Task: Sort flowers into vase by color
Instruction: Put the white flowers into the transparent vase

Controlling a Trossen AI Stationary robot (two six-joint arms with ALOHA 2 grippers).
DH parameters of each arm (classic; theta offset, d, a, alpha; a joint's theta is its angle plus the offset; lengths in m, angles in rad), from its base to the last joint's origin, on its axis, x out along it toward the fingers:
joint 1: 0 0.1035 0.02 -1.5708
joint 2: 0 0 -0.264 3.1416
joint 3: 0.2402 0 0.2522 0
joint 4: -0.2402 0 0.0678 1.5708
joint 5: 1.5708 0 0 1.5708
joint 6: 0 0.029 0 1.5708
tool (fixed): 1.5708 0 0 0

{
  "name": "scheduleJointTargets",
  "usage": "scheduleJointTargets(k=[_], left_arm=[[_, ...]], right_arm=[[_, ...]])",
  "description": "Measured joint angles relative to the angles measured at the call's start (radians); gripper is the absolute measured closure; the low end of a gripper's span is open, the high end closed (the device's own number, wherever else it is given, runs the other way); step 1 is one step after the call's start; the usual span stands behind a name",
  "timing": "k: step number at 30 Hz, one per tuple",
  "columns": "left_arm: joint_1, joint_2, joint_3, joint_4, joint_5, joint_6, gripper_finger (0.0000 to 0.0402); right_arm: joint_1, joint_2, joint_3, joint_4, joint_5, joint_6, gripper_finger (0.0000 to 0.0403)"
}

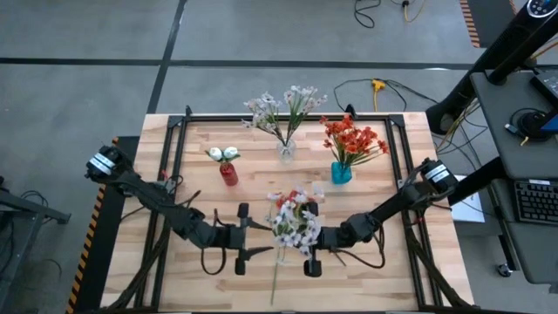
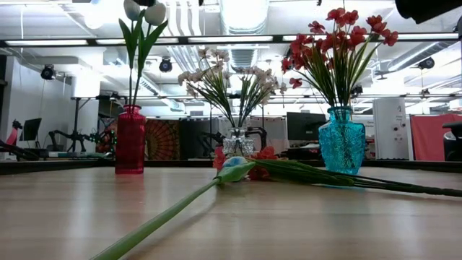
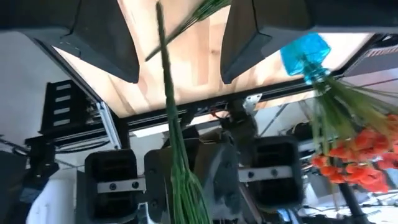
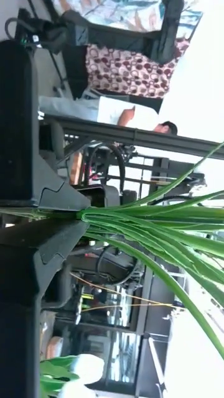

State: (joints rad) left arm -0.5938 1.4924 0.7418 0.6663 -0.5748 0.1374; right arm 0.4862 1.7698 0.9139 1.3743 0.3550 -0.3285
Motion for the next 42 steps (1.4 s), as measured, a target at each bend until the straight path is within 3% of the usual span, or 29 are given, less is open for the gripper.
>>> scheduleJointTargets(k=[4, 7, 16, 26, 34, 42], left_arm=[[0.024, 0.037, 0.000, 0.073, 0.112, 0.001, 0.0200], [0.028, 0.045, 0.000, 0.074, 0.121, 0.002, 0.0223], [0.029, 0.044, 0.000, 0.066, 0.105, 0.015, 0.0390], [0.028, 0.030, 0.000, 0.032, 0.042, 0.017, 0.0399], [0.025, -0.005, 0.000, -0.051, 0.006, 0.024, 0.0400], [0.014, -0.090, 0.000, -0.220, -0.111, 0.004, 0.0401]], right_arm=[[0.000, 0.015, 0.026, -0.010, 0.001, -0.044, 0.0390], [0.000, 0.019, 0.033, -0.009, 0.004, -0.068, 0.0390], [0.000, 0.019, 0.033, -0.010, 0.008, -0.076, 0.0390], [0.000, 0.019, 0.033, -0.011, 0.017, -0.052, 0.0382], [0.000, 0.009, 0.033, -0.061, 0.122, -0.031, 0.0278], [0.000, -0.093, 0.033, -0.324, 0.230, 0.045, 0.0183]])
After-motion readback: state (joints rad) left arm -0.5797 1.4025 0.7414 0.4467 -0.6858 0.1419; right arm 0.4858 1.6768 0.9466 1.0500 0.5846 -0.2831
